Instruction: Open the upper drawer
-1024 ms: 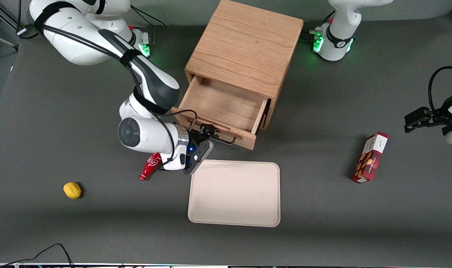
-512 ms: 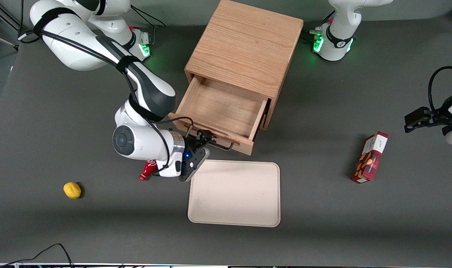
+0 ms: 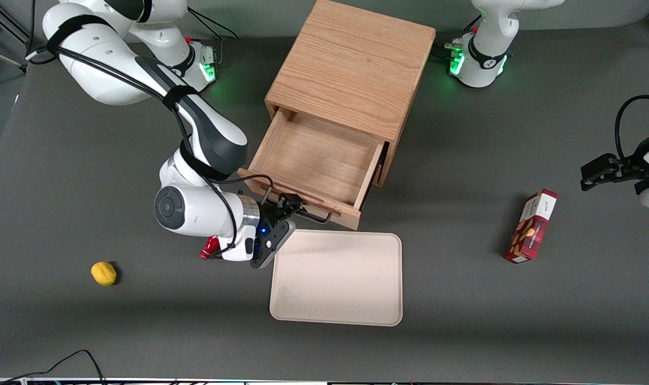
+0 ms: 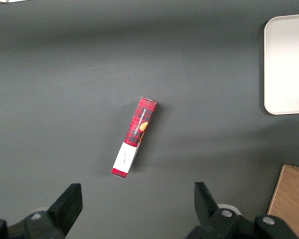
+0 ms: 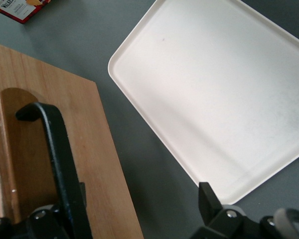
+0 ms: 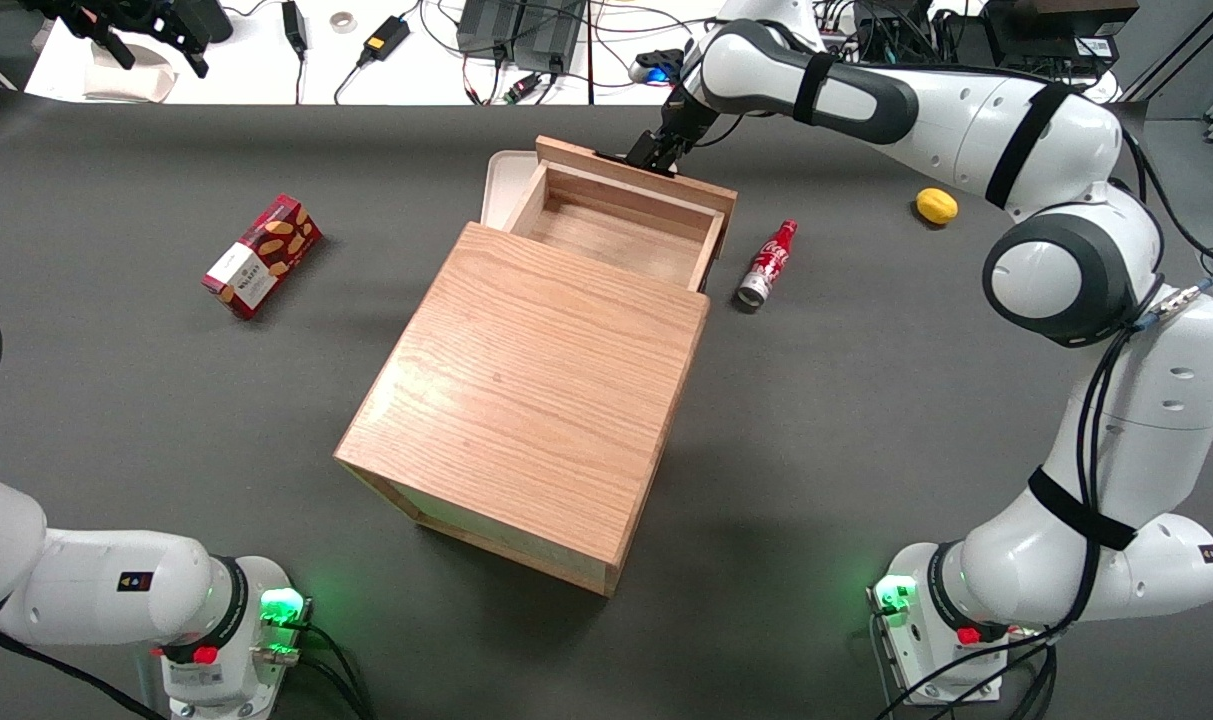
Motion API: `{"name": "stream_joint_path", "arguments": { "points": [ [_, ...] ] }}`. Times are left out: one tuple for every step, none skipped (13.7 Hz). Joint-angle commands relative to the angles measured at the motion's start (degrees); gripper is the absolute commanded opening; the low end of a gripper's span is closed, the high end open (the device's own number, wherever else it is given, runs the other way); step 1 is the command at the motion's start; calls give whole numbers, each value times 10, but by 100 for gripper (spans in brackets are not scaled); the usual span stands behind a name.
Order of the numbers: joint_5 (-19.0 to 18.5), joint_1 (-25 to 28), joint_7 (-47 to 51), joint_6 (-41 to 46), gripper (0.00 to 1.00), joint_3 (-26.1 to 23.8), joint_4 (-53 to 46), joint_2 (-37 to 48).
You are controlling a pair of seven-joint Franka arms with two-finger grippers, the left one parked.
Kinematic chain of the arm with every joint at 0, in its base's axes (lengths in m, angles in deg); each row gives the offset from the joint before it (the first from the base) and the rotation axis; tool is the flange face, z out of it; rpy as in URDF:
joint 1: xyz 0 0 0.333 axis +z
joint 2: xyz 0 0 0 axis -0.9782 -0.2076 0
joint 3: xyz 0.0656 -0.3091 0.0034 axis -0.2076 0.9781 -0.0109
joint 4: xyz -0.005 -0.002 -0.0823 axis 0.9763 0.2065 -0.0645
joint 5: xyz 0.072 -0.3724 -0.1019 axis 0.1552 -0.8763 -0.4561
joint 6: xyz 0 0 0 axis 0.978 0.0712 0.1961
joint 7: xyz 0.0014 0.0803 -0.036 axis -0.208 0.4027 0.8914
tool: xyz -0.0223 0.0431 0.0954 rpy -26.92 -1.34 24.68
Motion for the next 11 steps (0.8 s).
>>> {"name": "stream_joint_path", "arguments": {
  "points": [
    [2,4,16,49,100,-13,-31,8],
    [2,3,17,58,100,-22,-31,10],
    [3,2,17,62,100,-25,-31,12],
    [4,2,16,63,100,-26,-31,11],
    [4,2,13,64,100,-29,-31,11],
    [4,2,13,66,100,-30,-31,10],
    [4,2,14,67,100,-31,-31,10],
    [4,2,14,67,100,-30,-31,10],
    [4,2,14,67,100,-30,-31,8],
    [4,2,13,66,100,-30,-31,6],
    [3,2,12,66,100,-29,-31,3]
  ]
}}
